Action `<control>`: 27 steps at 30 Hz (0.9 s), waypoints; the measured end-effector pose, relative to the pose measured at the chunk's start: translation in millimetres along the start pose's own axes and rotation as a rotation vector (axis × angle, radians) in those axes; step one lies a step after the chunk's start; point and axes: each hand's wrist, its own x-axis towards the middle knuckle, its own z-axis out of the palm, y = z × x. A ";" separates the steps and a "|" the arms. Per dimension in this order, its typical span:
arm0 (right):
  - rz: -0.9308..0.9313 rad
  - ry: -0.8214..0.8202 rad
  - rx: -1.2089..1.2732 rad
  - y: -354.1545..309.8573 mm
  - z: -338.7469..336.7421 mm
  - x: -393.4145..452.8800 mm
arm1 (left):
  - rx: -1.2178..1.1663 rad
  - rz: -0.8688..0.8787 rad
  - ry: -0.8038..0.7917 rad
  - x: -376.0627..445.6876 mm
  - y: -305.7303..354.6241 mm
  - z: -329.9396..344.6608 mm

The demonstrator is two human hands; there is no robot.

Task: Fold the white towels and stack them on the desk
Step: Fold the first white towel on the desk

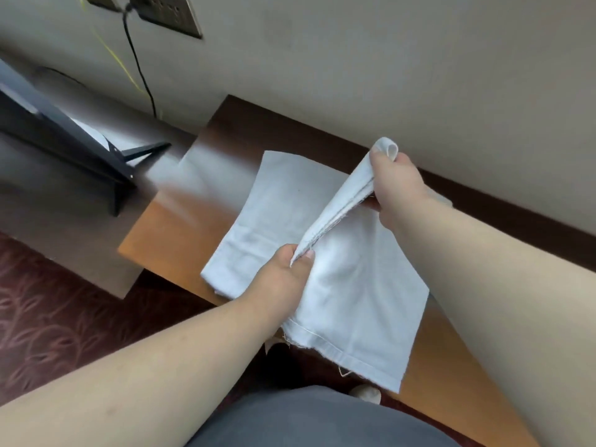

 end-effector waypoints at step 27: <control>-0.341 -0.035 -1.291 66.4 88.6 42.1 | 1.186 0.692 -0.138 176.8 36.0 -80.9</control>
